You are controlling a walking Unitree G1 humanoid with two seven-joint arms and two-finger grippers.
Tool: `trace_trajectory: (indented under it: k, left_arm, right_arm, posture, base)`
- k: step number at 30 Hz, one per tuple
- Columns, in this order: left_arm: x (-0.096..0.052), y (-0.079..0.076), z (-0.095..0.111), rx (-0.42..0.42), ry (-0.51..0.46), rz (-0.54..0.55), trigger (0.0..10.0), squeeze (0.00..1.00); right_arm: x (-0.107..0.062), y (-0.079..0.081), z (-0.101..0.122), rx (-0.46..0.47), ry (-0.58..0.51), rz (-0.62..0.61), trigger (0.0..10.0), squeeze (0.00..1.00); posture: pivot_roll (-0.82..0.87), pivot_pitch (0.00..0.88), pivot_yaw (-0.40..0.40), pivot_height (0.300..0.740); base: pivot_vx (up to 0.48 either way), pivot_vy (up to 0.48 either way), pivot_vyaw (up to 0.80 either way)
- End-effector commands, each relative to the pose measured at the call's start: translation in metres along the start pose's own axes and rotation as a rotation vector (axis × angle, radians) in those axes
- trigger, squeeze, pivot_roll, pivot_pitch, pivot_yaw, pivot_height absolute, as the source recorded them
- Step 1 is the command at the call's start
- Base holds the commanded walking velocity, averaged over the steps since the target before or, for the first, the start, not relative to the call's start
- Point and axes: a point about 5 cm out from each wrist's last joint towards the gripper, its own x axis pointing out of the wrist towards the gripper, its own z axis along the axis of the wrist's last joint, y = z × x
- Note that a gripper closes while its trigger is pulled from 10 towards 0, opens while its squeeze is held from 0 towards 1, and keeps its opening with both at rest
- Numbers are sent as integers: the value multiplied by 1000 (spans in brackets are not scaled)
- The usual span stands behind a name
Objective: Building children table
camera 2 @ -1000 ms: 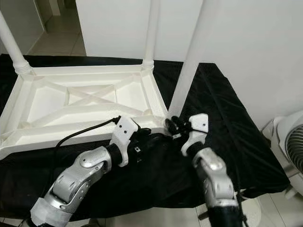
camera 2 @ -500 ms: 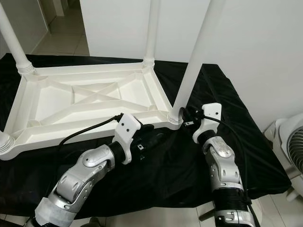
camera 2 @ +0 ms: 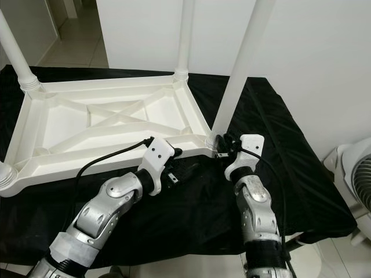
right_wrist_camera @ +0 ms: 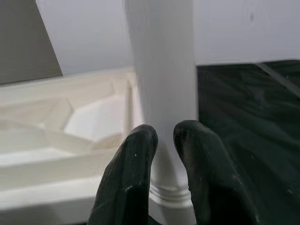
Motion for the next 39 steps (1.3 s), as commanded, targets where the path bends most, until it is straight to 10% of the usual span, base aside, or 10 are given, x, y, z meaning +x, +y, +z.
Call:
trace_trajectory:
  k: [1, 5, 6, 21, 39]
  left_arm:
    - [2, 4, 2, 21, -6, 74, 10000, 1000]
    - [6, 7, 1, 60, 15, 65, 10000, 1000]
    - [7, 11, 1, 85, 29, 72, 10000, 0]
    - [-2, 60, -37, 104, 301, 331, 10000, 0]
    - [-15, 86, -54, 41, 395, 479, 10000, 0]
  right_arm:
    - [-4, -1, 3, 6, -23, -13, 10000, 0]
    - [-12, 5, -1, 23, -25, -7, 10000, 0]
    - [-17, 8, -3, 28, -20, -1, 10000, 0]
    - [-17, 18, -1, 48, -31, -1, 10000, 0]
    - [-14, 22, -2, 42, -22, -8, 10000, 0]
  posture:
    - [89, 5, -39, 740]
    - [80, 4, -37, 740]
    - [83, 4, -33, 740]
    - [87, 4, -18, 740]
    - [80, 0, -7, 740]
  base:
    - [0, 0, 0]
    - [0, 0, 0]
    - [0, 0, 0]
    - [0, 0, 0]
    - [0, 0, 0]
